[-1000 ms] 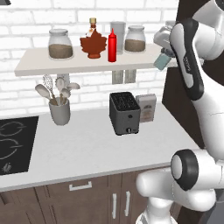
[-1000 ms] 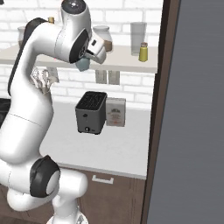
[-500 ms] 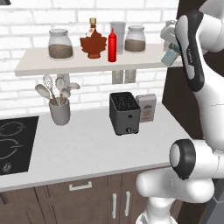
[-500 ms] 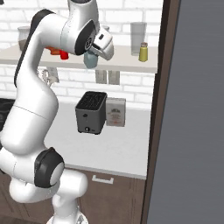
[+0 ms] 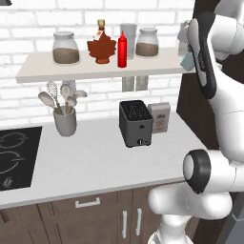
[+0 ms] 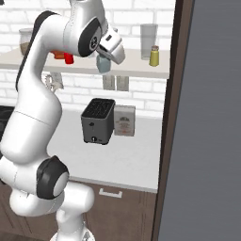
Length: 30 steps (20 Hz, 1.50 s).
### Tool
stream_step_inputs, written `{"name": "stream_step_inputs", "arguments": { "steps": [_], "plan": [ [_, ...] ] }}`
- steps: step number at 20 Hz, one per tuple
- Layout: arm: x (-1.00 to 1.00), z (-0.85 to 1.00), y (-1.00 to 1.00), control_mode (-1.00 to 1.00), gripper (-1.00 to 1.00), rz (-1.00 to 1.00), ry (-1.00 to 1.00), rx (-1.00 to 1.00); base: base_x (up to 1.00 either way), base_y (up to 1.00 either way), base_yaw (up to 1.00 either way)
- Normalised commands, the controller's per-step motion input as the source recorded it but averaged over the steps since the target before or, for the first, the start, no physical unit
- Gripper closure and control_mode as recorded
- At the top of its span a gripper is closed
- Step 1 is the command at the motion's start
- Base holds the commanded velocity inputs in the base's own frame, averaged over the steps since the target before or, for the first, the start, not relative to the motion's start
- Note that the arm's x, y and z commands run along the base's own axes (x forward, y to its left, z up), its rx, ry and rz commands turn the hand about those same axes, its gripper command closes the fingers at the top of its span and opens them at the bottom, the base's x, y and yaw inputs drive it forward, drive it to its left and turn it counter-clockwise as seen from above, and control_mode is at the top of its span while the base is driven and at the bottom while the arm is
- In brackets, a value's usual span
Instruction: Put the shaker and condiment bottle from the counter next to their counterparts in the cabinet.
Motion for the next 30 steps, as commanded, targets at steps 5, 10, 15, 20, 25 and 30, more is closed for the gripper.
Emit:
{"name": "stream_step_inputs", "arguments": {
  "steps": [5, 10, 15, 20, 25, 30],
  "plan": [
    [0.52, 0.08, -0.17, -1.0, 1.0, 0.0, 0.16, 0.01, 0.0, 0.0, 0.0],
    [0.72, 0.1, -0.1, -1.0, 1.0, -0.05, 0.09, 0.0, 0.0, 0.0, 0.0],
    [0.78, 0.14, -0.09, -1.0, 1.0, -0.06, 0.01, 0.0, 0.0, 0.0, 0.0],
    [0.49, 0.18, -0.17, -1.0, 1.0, -0.04, 0.0, 0.01, 0.0, 0.0, 0.0],
    [0.0, 0.0, -0.29, -1.0, 1.0, 0.0, 0.0, 0.03, 0.0, 0.0, 0.0],
    [0.02, 0.04, -0.65, -1.0, 1.0, 0.0, 0.0, 0.0, 0.0, 0.0, 0.0]
  ]
}}
